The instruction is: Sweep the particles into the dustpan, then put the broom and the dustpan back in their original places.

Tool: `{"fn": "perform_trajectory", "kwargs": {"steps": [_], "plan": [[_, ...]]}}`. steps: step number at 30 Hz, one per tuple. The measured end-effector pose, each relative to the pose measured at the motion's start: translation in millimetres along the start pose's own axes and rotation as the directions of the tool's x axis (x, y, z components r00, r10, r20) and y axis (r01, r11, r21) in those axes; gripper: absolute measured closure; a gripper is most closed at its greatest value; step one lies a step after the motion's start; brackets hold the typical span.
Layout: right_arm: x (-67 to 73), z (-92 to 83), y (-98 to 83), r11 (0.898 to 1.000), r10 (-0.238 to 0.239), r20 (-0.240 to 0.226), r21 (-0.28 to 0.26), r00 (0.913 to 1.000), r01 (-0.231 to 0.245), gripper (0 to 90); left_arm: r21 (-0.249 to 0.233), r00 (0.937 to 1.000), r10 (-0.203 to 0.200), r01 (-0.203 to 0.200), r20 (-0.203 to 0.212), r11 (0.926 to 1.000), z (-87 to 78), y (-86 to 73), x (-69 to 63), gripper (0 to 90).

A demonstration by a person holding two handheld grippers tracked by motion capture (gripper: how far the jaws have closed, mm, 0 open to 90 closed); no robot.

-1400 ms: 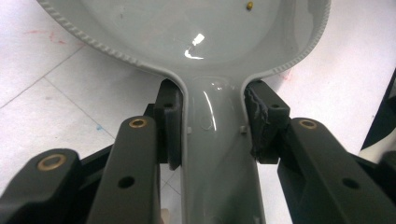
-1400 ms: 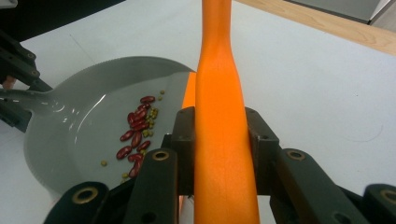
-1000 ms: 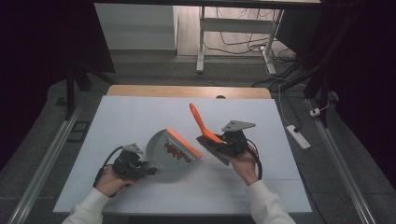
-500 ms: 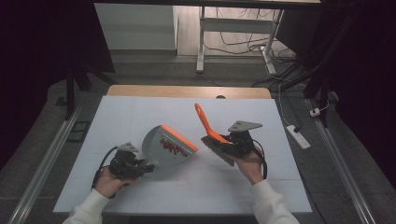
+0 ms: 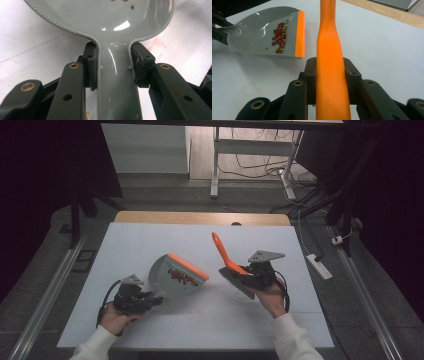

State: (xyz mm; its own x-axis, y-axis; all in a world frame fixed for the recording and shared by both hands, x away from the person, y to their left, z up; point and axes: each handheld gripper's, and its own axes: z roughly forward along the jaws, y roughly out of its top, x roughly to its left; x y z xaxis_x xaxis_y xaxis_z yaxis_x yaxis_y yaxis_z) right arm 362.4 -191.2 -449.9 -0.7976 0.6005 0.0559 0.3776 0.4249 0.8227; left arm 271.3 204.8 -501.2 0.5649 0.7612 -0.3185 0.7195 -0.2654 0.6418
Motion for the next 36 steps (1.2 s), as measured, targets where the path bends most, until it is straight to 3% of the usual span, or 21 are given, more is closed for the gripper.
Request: {"fn": "perform_trajectory", "kwargs": {"steps": [24,36], "plan": [[-1.1,-10.2,-13.1,1.0,0.027,-0.031,0.014,0.9992,-0.026,69.9,-0.044,0.9966,-0.064,0.062,-0.052,0.9971,-8.7,-13.4,2.1,60.8],[-3.4,-18.4,-23.4,0.999,0.041,-0.033,0.032,0.9986,-0.04,70.0,-0.067,0.9878,-0.117,0.111,-0.103,0.9916,-6.7,-20.7,1.5,60.8]]}}
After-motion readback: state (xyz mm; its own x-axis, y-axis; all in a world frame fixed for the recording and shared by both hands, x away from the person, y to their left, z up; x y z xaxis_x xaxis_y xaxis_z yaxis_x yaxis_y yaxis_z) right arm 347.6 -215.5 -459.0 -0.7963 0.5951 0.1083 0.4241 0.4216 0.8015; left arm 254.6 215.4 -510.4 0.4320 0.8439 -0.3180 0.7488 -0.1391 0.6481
